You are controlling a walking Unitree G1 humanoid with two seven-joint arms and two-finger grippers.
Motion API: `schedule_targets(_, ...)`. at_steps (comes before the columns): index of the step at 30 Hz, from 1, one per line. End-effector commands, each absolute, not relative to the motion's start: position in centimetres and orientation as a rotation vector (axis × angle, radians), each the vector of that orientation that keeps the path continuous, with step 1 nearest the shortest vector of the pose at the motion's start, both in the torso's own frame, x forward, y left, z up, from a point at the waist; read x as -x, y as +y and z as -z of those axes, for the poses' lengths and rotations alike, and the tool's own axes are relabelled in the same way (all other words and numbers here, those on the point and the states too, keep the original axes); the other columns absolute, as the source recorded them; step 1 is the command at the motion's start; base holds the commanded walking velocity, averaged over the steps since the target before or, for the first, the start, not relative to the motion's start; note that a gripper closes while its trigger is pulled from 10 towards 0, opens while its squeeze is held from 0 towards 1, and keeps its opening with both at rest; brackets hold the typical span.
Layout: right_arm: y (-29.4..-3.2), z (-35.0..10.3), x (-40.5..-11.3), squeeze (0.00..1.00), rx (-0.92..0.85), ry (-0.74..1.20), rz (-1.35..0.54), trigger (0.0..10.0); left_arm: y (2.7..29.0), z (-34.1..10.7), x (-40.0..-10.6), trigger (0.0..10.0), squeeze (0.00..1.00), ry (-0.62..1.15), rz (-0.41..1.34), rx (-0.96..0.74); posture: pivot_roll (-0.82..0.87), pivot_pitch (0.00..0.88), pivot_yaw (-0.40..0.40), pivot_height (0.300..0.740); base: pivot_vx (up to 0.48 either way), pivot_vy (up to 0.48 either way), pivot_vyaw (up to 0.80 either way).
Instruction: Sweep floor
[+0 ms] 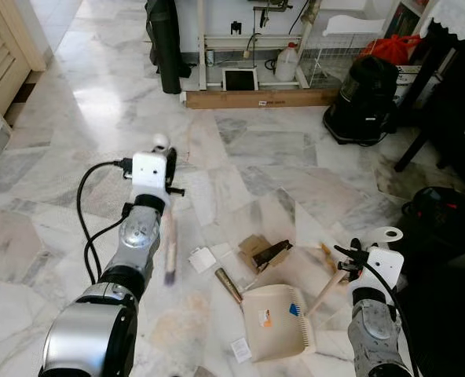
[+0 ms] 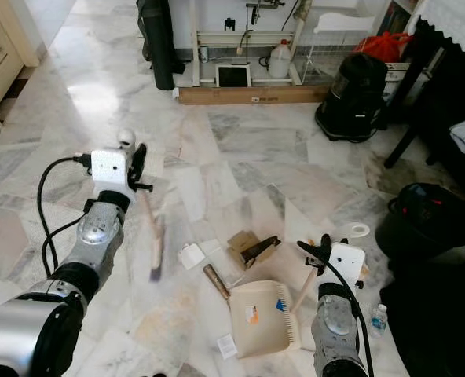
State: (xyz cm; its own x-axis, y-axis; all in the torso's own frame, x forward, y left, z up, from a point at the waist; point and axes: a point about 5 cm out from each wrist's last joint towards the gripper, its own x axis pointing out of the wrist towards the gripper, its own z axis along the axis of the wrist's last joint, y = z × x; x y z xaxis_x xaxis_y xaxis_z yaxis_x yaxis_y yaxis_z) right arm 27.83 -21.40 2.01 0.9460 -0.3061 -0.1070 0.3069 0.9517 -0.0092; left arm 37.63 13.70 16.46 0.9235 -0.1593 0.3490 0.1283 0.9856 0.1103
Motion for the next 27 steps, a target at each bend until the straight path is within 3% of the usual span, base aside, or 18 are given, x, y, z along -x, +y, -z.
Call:
schedule_targets(1,-21.1,1.4,-25.1,0.00,-0.029,0.297,0.326,10.0,13.0,-16.9,-37.7,10.0,0.00,-0.378,0.196,-0.076,-0.16,0.160,0.011,0.740,0.000,0.000,0.00)
schedule_targets(9,-21.6,1.4,-24.9,0.00,-0.025,0.289,0.336,10.0,11.9,-14.5,-37.1,10.0,0.00,-0.281,0.287,-0.071,-0.19,0.168,0.012,0.740,0.000,0.000,0.00)
schedule_targets(27,-22.5,1.3,-24.4,0.00,-0.011,0.266,0.354,10.0,10.3,-13.9,-37.0,10.0,0.00,-0.234,0.365,-0.060,-0.24,0.184,0.014,0.740,0.000,0.000,0.00)
